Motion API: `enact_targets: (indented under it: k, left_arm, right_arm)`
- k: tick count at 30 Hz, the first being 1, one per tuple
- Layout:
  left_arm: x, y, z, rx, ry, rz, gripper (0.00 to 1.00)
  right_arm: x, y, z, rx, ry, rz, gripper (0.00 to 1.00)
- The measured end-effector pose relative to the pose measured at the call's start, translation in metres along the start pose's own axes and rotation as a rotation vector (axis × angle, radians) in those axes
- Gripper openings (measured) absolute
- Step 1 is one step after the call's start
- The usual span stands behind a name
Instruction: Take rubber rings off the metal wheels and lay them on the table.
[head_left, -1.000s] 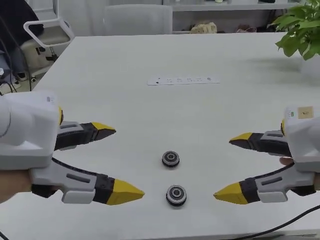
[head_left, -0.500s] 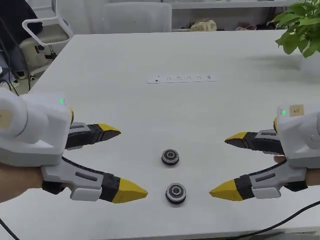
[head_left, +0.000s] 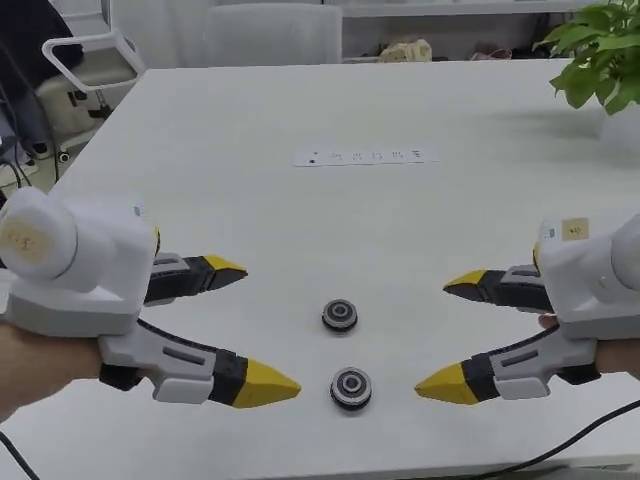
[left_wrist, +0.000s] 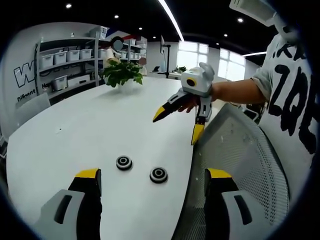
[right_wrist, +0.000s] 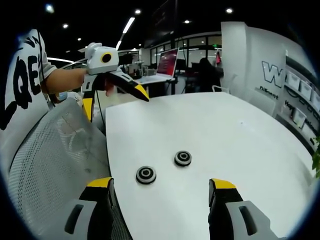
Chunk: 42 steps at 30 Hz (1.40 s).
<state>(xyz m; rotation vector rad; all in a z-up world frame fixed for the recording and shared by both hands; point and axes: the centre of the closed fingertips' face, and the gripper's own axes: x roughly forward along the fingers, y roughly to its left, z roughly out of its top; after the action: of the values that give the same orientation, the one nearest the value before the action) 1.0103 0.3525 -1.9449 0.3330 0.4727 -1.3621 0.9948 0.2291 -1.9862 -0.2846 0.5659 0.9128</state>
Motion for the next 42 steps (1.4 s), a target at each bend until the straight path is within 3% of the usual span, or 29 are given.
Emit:
enact_targets:
  k: [15,33,42]
  left_arm:
    - [0.006,0.000,-0.004,0.002,0.018,-0.019,0.82]
    - [0.015,0.003,-0.002,0.013,0.019,-0.031,0.82]
    - [0.022,0.000,-0.008,0.009,0.032,-0.050,0.80]
  right_arm:
    - [0.007,0.004,-0.005,-0.021,0.027,0.028,0.77]
    - [0.011,-0.001,-0.004,-0.048,0.028,0.034,0.75]
    - [0.016,0.000,-0.009,-0.055,0.042,0.048,0.73]
